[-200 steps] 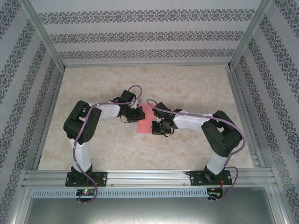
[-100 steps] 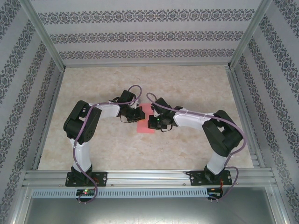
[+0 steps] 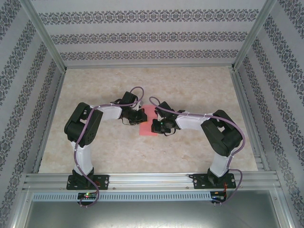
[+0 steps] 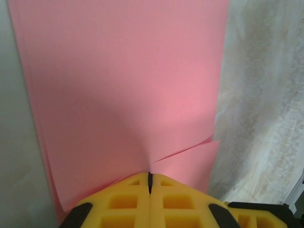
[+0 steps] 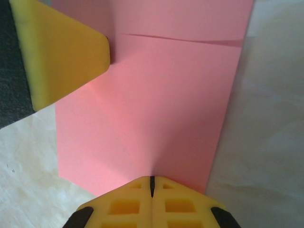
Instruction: Fold a paper plane with a square sheet of paper (pick it up from the middle)
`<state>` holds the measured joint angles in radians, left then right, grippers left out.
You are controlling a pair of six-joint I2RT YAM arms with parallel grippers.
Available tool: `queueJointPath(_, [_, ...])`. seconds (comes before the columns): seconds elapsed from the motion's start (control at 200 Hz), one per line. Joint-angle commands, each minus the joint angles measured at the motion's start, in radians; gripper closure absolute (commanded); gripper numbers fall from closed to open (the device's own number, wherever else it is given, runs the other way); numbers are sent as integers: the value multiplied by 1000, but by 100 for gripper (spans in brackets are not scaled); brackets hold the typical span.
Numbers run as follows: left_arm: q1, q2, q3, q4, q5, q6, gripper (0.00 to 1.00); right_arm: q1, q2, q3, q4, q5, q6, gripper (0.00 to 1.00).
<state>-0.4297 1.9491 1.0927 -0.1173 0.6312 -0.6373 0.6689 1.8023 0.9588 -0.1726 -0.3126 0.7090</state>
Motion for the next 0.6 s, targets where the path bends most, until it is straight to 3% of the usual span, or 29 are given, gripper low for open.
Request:
queueJointPath(0.0, [-24, -59, -41, 18, 6, -31, 94, -10, 36, -33, -31, 0, 10, 100])
queueJointPath(0.31, [-106, -43, -63, 60, -3, -58, 92, -9, 46, -34, -21, -12, 12, 100])
queueJointPath(0.595, [-86, -1, -35, -61, -152, -31, 94, -12, 36, -50, -36, -10, 1, 100])
